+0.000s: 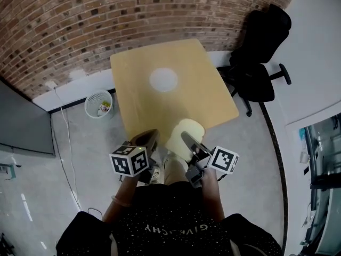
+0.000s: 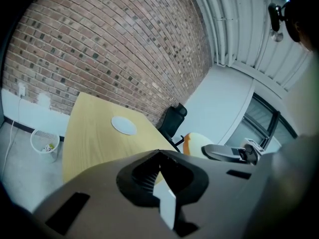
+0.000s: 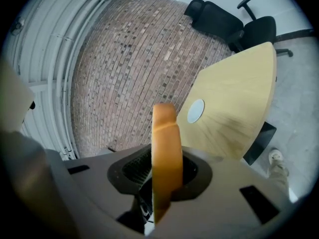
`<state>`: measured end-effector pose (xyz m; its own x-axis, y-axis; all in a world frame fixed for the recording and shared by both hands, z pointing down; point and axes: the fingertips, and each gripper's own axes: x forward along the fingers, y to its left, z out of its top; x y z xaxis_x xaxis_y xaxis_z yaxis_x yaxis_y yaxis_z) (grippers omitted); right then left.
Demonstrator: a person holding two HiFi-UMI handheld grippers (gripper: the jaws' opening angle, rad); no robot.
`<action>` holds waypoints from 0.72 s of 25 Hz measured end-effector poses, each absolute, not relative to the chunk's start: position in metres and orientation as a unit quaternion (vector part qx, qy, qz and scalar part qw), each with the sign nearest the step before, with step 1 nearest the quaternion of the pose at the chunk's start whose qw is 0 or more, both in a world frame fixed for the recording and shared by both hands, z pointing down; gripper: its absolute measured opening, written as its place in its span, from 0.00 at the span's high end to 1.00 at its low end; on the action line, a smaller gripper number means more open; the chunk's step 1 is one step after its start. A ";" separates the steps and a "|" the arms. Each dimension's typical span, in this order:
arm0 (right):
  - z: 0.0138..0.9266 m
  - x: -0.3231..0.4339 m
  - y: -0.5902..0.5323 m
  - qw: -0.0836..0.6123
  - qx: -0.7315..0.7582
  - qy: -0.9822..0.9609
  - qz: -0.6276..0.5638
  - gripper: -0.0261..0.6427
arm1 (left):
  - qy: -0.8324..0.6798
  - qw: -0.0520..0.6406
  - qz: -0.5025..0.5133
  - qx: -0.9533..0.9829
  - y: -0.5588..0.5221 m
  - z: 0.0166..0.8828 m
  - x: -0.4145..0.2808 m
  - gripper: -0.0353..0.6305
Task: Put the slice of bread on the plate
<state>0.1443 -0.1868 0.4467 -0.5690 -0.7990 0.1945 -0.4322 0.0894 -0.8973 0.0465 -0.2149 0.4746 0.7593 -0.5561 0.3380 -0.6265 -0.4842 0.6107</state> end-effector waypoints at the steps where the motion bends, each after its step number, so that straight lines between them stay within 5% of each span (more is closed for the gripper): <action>1: 0.449 0.146 -0.190 0.173 -0.429 0.714 -0.525 0.81 | -0.346 0.377 0.048 0.858 -0.218 0.477 0.047 0.93; 18: 0.462 0.171 -0.320 0.121 -0.390 0.724 -0.557 0.81 | -0.407 0.409 0.029 0.816 -0.331 0.495 0.060 0.93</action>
<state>0.1711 -0.3200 0.4622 -0.6669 -0.6988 0.2586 -0.4294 0.0767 -0.8999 0.0601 -0.3308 0.4946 0.6670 -0.6408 0.3802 -0.6878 -0.3335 0.6447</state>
